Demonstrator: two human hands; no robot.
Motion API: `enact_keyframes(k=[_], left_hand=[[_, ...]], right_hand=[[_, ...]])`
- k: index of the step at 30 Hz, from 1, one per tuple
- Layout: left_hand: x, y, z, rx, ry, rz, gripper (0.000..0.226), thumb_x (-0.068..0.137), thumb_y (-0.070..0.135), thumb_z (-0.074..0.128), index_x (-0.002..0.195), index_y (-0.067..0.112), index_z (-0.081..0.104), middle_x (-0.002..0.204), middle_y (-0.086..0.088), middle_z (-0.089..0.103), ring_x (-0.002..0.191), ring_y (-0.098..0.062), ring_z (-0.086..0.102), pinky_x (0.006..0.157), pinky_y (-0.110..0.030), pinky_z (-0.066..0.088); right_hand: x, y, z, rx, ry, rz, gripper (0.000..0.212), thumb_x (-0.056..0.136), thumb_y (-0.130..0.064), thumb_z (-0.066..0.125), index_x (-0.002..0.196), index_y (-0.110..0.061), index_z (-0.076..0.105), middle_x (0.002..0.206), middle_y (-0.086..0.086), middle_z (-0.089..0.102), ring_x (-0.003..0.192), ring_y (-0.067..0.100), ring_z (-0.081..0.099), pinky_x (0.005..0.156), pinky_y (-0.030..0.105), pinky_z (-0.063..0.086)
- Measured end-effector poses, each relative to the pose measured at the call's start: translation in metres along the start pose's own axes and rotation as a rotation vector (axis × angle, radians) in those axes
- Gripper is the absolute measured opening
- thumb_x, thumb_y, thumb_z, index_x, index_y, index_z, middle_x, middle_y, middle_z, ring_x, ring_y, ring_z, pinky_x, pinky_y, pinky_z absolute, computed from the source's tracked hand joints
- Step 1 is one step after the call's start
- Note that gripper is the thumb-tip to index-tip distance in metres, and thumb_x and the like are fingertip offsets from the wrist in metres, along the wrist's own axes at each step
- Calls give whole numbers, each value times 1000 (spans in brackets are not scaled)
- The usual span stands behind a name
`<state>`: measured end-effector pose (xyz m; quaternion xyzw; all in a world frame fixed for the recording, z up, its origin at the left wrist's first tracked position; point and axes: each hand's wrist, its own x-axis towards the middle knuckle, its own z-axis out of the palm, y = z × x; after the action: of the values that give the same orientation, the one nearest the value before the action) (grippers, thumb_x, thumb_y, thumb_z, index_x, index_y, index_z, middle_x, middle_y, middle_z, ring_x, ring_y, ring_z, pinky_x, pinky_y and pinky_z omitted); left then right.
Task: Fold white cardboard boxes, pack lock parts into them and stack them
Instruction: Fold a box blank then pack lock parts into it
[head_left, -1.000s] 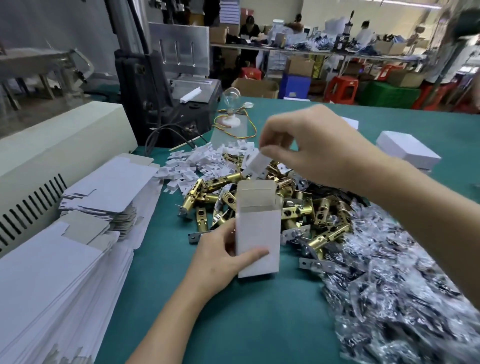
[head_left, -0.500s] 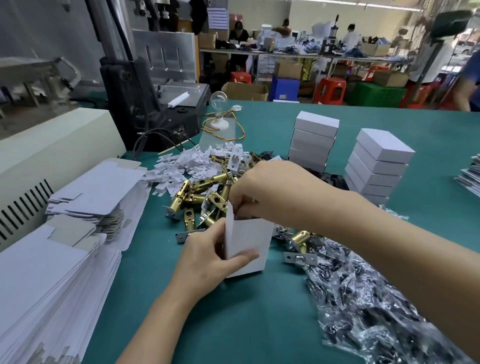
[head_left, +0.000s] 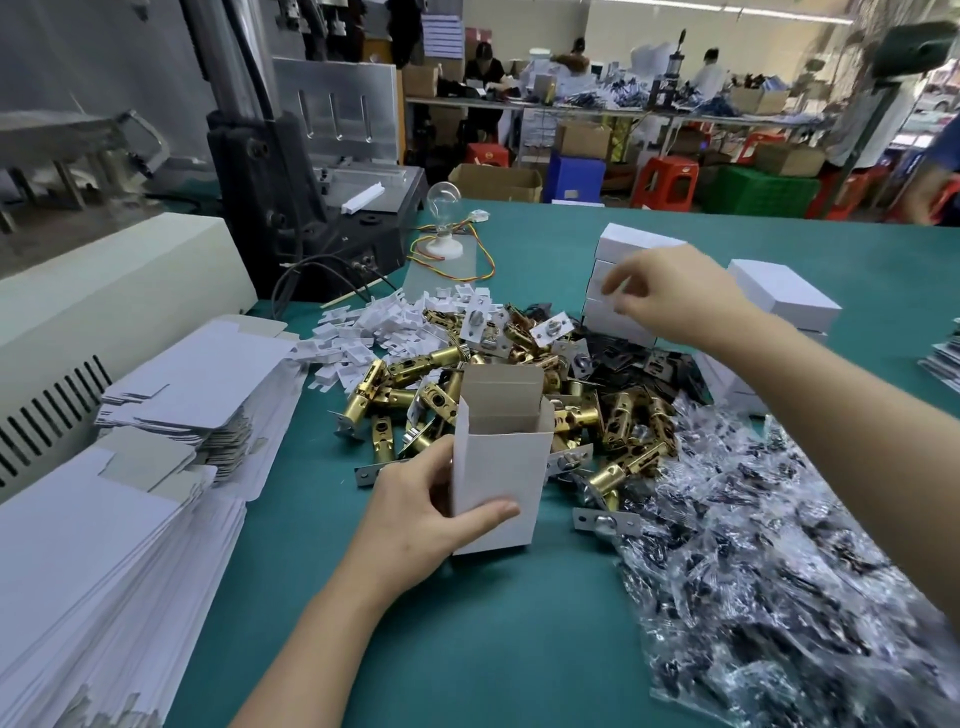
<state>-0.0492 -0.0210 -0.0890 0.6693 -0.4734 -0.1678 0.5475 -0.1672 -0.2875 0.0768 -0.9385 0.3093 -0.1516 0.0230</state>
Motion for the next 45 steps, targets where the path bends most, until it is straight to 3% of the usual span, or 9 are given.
enact_keyframes(k=[5,9,13,18,29,33,37,41,45], left_hand=[[2,1,2,-14,-32,3,66,69,71,85,127,48,65,113,24,76,105,-1,73,82,-18,60],[3,0,3,-7,-39,1,65,70,68,86,127,48,65,113,23,76,105,-2,73,82,-20,60],[4,0,4,-2,-33,1,60,71,59,88,125,50,65,112,24,76,104,-3,74,81,-18,60],[3,0,4,10,-35,7,57,72,57,88,124,50,65,111,24,76,104,-3,74,82,-22,61],[3,1,3,21,-30,-3,58,72,60,87,124,52,65,113,25,75,105,-2,73,81,-18,60],[3,2,3,20,-27,-8,59,71,62,87,125,53,64,112,27,75,103,-1,73,77,-16,59],[3,2,3,21,-30,-16,61,71,63,86,126,50,64,112,26,75,99,-2,74,71,-18,60],[3,2,3,25,-28,-19,60,70,63,86,125,50,65,112,26,75,103,-2,73,79,-20,61],[2,3,3,20,-41,-22,62,71,62,86,127,43,68,112,25,75,105,-1,73,81,-18,60]], right_hand=[[14,38,45,-229,-310,99,21,99,-22,63,115,-19,76,114,5,74,103,28,68,90,44,59],[19,50,67,-246,-432,169,43,95,-50,68,107,-9,74,98,8,73,92,30,67,80,37,58],[22,49,81,-270,-438,210,49,88,-58,72,84,-11,60,78,1,59,82,28,61,69,34,51],[28,45,87,-111,-446,289,45,83,-44,84,106,-6,73,100,9,72,93,29,65,81,36,57],[28,49,88,83,-431,403,31,88,-19,79,112,-1,70,113,17,70,103,32,65,86,37,56],[28,59,81,305,-414,541,29,90,-2,73,116,6,64,97,20,62,82,29,55,72,37,49],[27,61,66,430,-421,599,9,95,0,68,99,-7,63,83,11,56,64,20,51,56,32,49],[25,56,40,461,-379,439,9,99,-2,61,102,-7,68,95,11,67,71,21,65,51,26,55],[14,35,15,658,-337,220,19,102,-5,60,116,-12,71,106,8,71,80,23,78,59,22,60]])
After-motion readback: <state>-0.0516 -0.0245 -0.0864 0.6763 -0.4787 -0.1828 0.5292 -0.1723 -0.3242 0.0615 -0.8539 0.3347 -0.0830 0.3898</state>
